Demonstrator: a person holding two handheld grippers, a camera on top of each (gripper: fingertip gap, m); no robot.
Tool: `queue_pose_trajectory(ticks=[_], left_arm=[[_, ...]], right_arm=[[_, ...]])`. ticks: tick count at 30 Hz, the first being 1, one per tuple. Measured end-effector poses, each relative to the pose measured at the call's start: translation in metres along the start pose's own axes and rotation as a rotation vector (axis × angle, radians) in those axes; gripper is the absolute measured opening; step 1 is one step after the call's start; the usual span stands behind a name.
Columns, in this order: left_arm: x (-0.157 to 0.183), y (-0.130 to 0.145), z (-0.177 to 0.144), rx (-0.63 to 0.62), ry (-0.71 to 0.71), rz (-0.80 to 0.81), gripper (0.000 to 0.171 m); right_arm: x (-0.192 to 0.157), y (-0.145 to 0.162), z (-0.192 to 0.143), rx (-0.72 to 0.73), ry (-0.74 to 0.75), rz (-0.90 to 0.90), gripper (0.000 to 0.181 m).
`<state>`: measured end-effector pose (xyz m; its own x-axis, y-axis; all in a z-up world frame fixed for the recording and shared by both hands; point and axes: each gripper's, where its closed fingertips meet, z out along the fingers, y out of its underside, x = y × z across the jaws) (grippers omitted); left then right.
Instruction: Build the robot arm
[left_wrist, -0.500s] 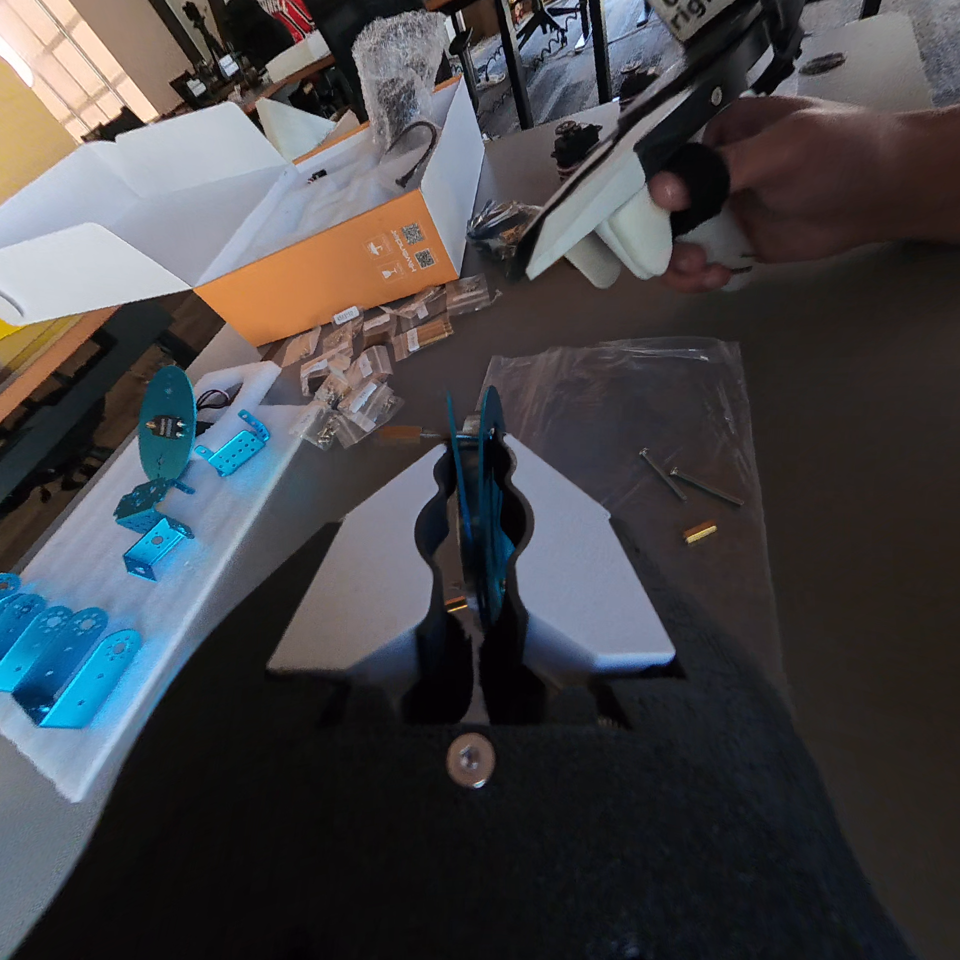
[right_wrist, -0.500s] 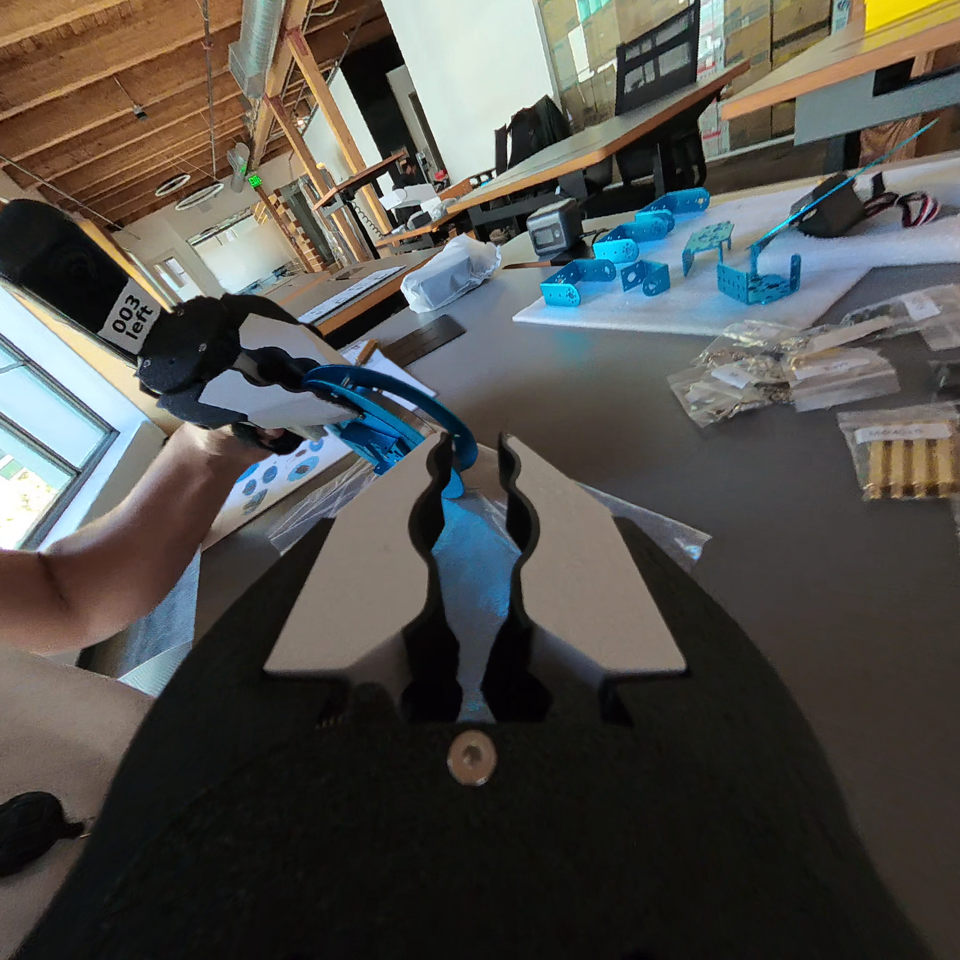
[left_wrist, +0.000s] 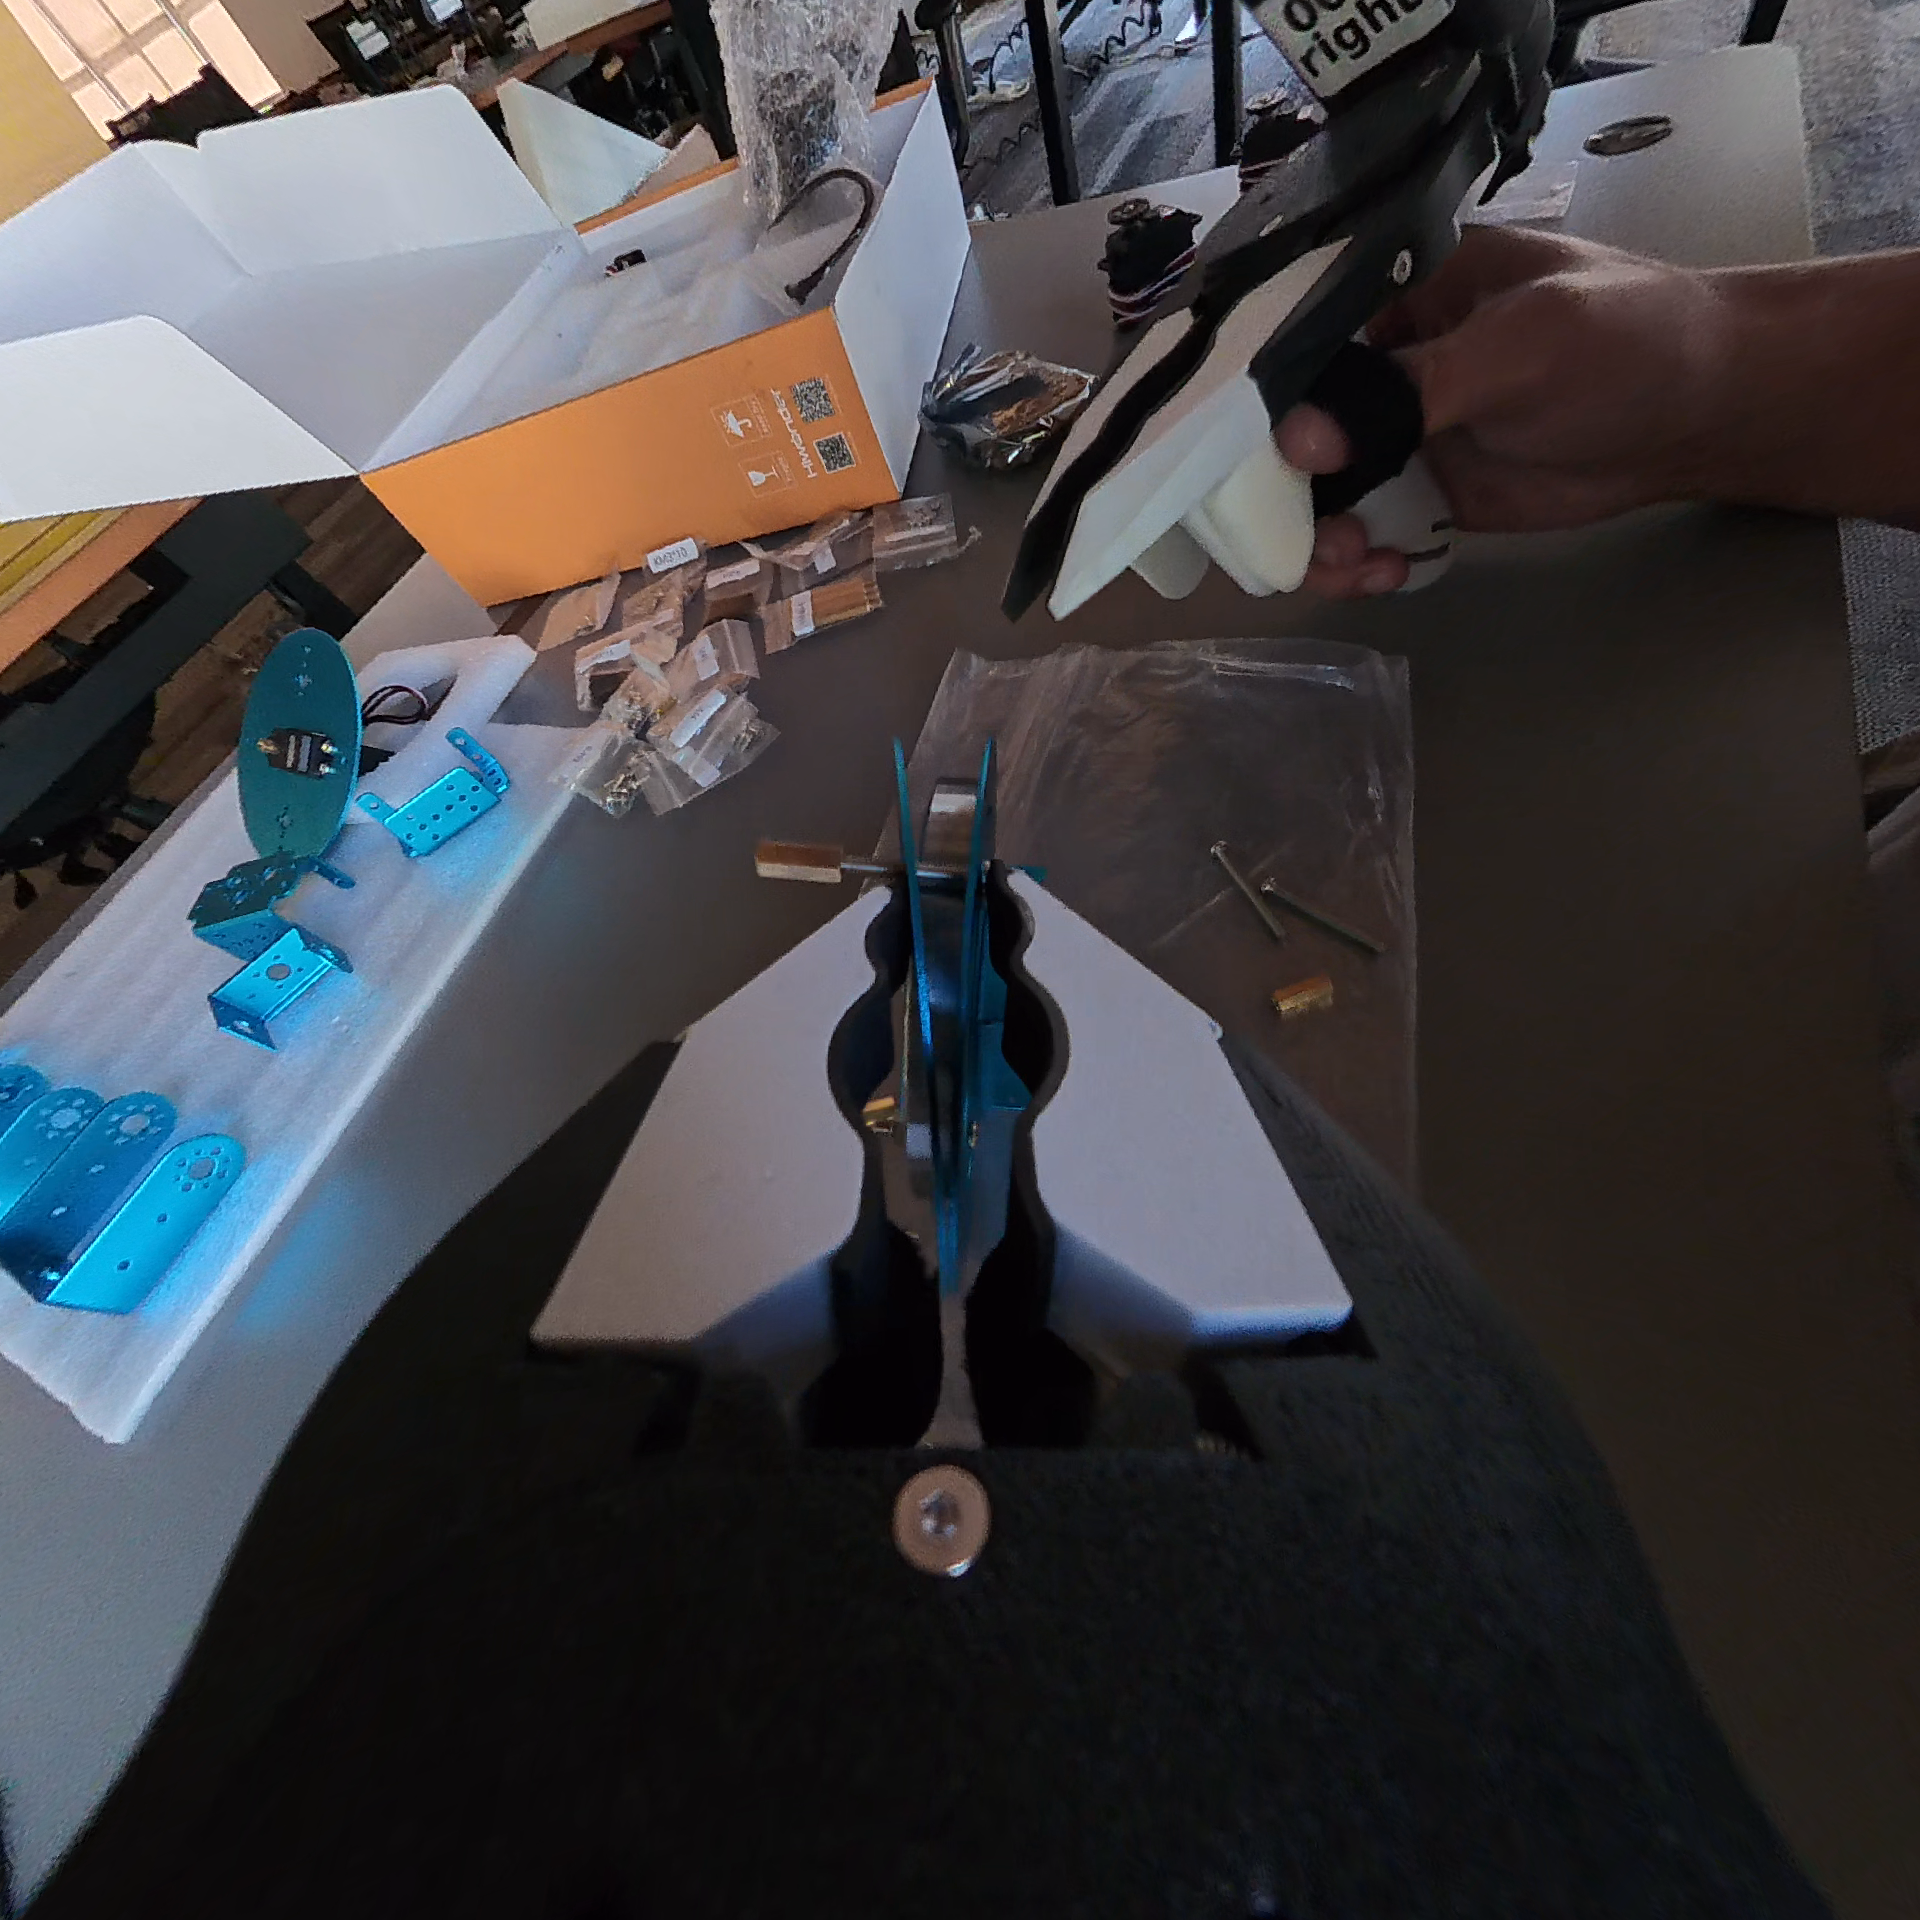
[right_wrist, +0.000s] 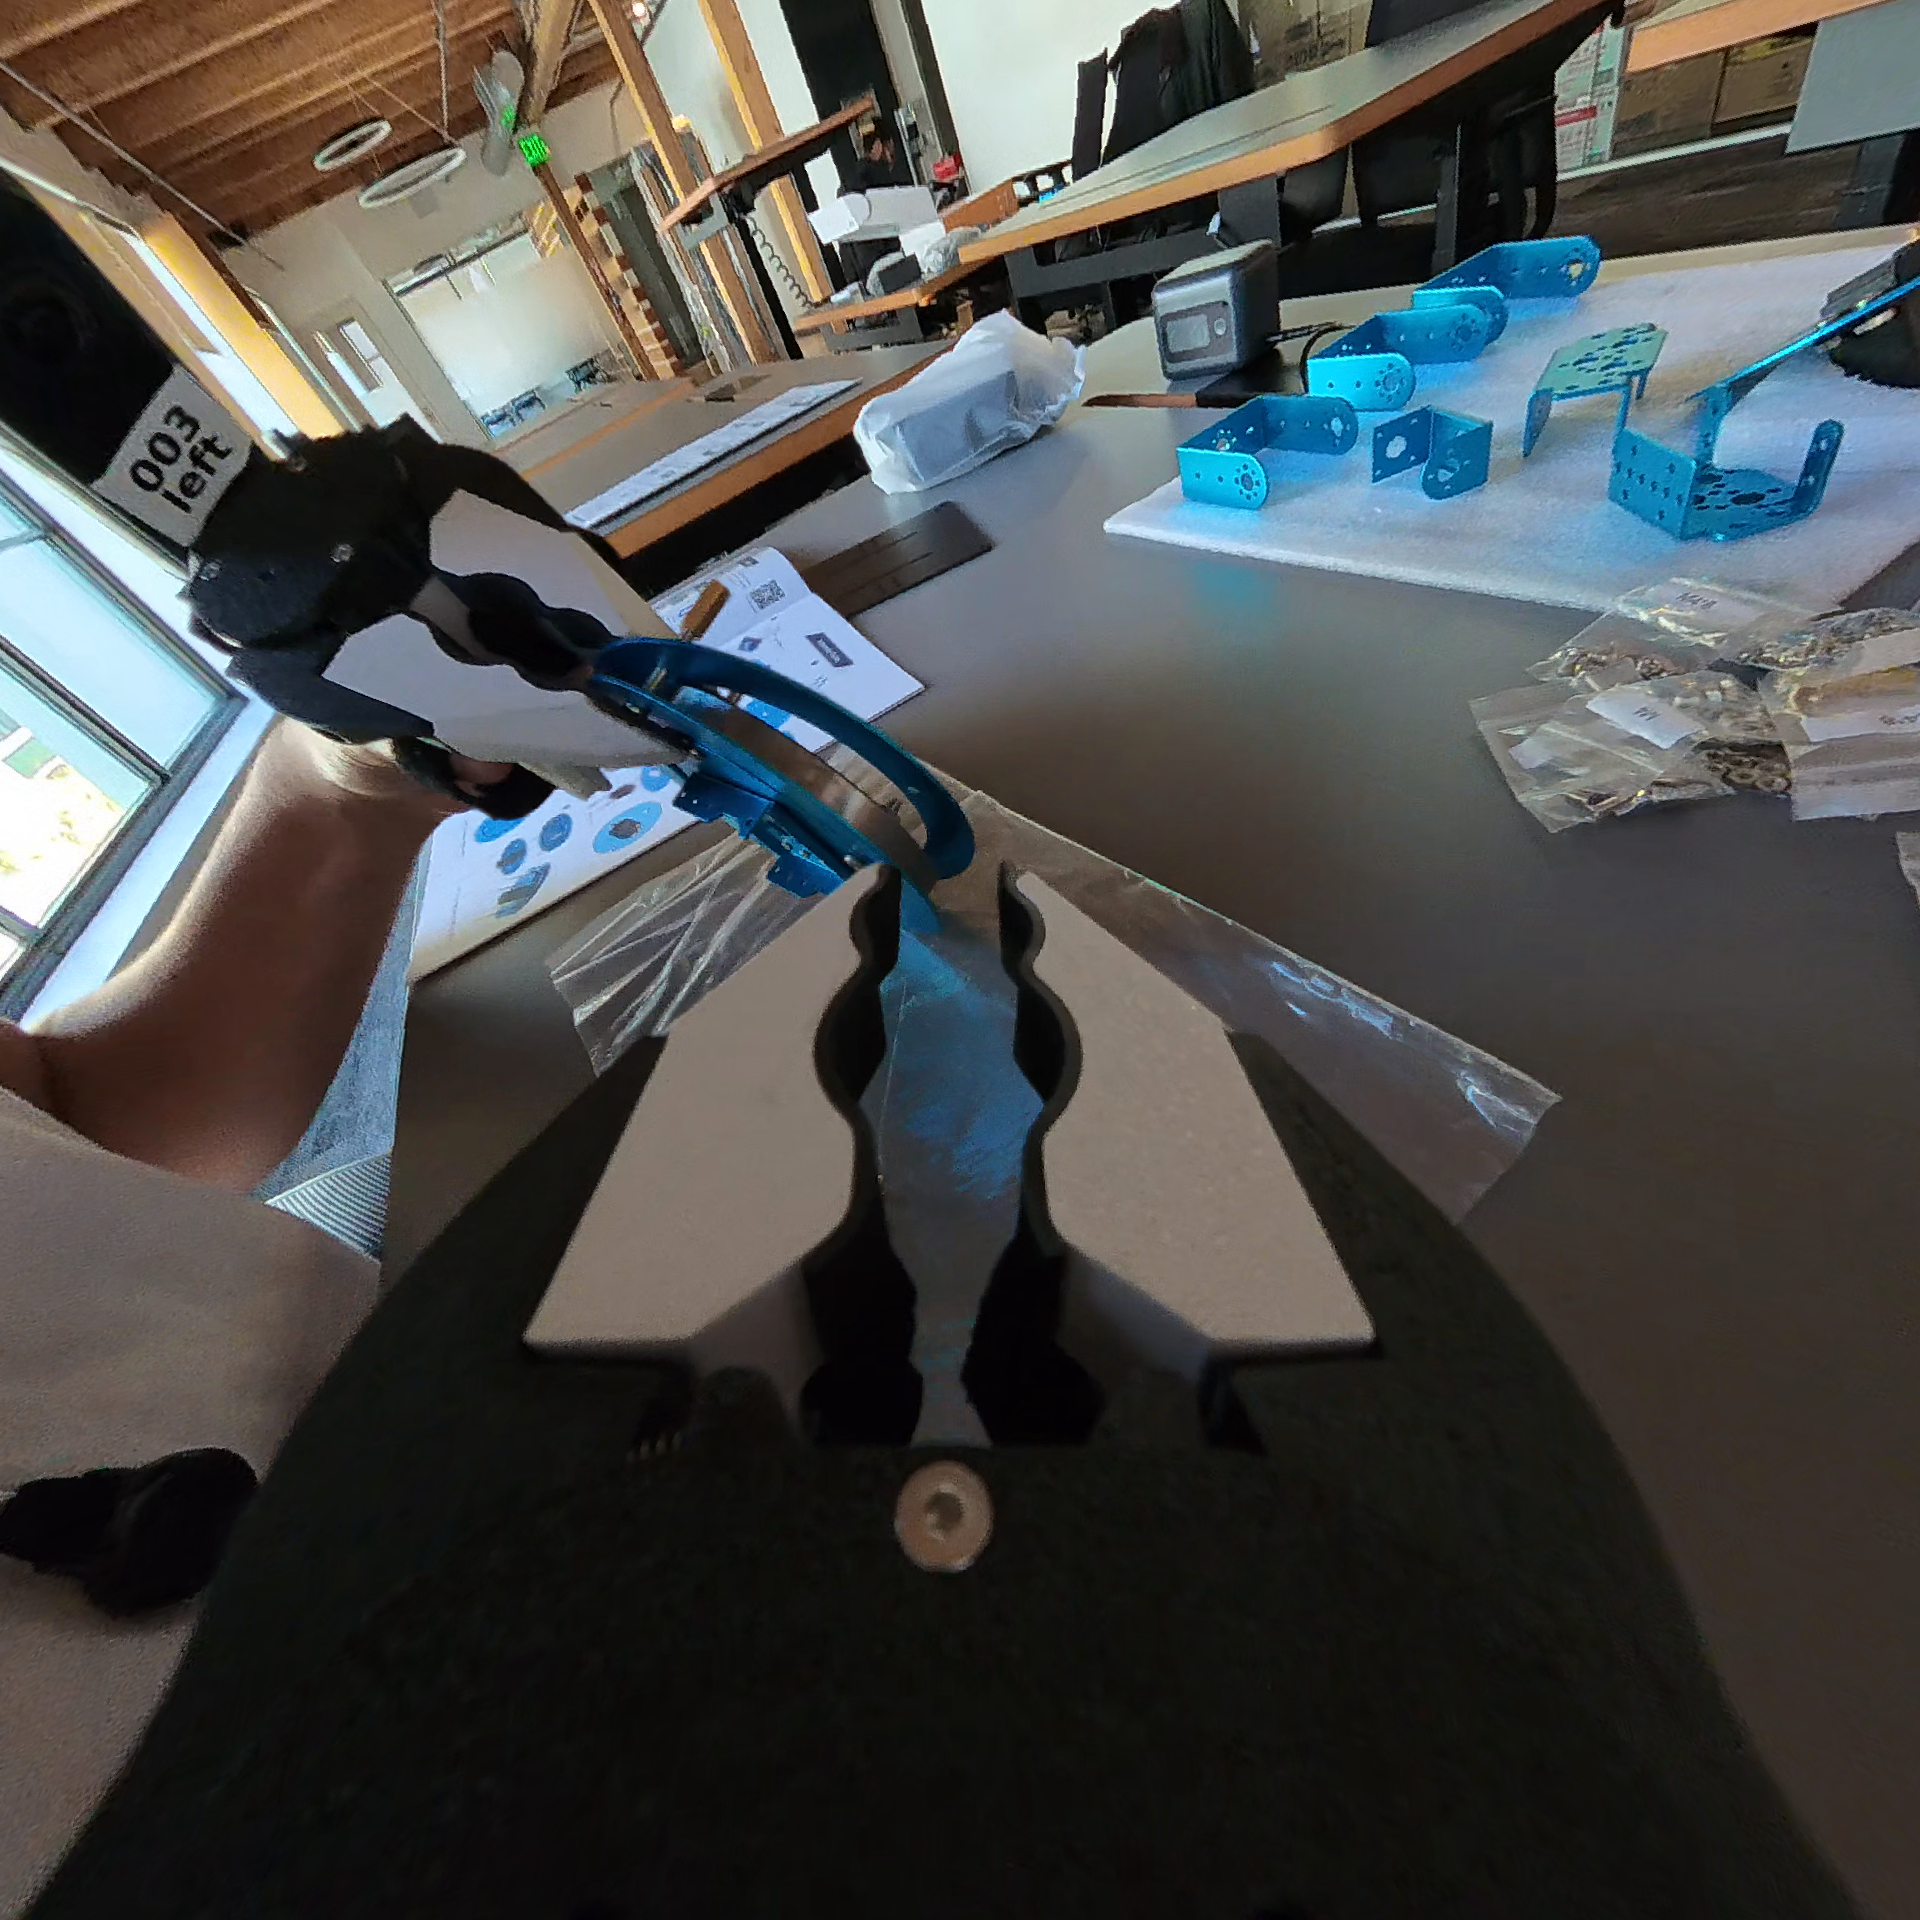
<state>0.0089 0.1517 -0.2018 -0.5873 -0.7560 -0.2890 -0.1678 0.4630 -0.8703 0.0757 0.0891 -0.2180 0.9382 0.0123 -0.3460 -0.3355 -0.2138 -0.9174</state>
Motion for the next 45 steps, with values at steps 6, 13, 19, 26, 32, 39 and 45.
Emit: queue_pose_trajectory(ticks=[6, 13, 19, 26, 32, 39, 45], left_arm=[[0.013, 0.003, -0.004, -0.021, -0.033, 0.042, 0.014], [0.034, 0.004, 0.005, -0.111, -0.134, 0.177, 0.015], [0.043, 0.000, 0.027, -0.223, -0.408, 0.268, 0.015], [0.054, 0.005, 0.056, -0.372, -0.621, 0.416, 0.014], [0.051, 0.006, 0.080, -0.463, -0.680, 0.477, 0.015], [0.053, 0.017, 0.099, -0.580, -0.631, 0.410, 0.027], [0.067, 0.020, 0.106, -0.582, -0.551, 0.360, 0.033]], right_arm=[[-0.036, 0.016, 0.013, -0.102, -0.169, -0.248, 0.053], [-0.041, 0.044, 0.030, -0.420, -0.235, -0.533, 0.062], [-0.037, 0.032, 0.011, -0.464, -0.448, 0.131, 0.055], [-0.012, 0.032, 0.016, -0.603, -0.458, 0.712, 0.049], [-0.011, 0.056, 0.010, -0.906, -0.391, 0.694, 0.032], [0.008, 0.054, 0.018, -0.903, -0.337, 0.667, 0.019], [0.022, 0.063, 0.019, -0.866, -0.273, 0.581, 0.024]])
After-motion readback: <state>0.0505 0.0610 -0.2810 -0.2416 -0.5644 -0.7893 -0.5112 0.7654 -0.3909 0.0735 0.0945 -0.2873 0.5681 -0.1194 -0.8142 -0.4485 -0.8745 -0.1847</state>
